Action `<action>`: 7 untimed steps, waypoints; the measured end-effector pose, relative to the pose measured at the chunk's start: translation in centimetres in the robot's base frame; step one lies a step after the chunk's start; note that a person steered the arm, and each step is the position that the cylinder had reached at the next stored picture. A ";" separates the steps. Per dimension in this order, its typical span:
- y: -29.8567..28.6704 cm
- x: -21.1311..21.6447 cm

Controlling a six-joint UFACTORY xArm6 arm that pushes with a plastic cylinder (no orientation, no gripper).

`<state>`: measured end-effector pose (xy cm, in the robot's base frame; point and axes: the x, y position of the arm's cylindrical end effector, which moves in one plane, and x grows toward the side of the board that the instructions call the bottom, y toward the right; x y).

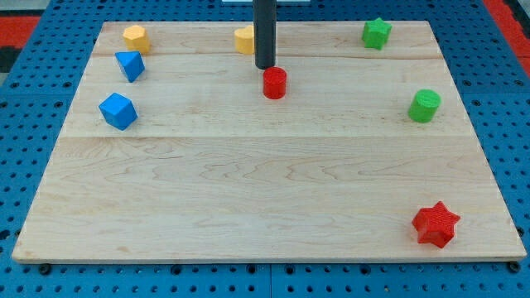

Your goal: Move the red circle towards the bottom center

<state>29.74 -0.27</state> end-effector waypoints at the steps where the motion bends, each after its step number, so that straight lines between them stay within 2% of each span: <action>1: 0.0 0.0; 6: -1.9 1.1; 7: 1.2 0.8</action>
<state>30.50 0.93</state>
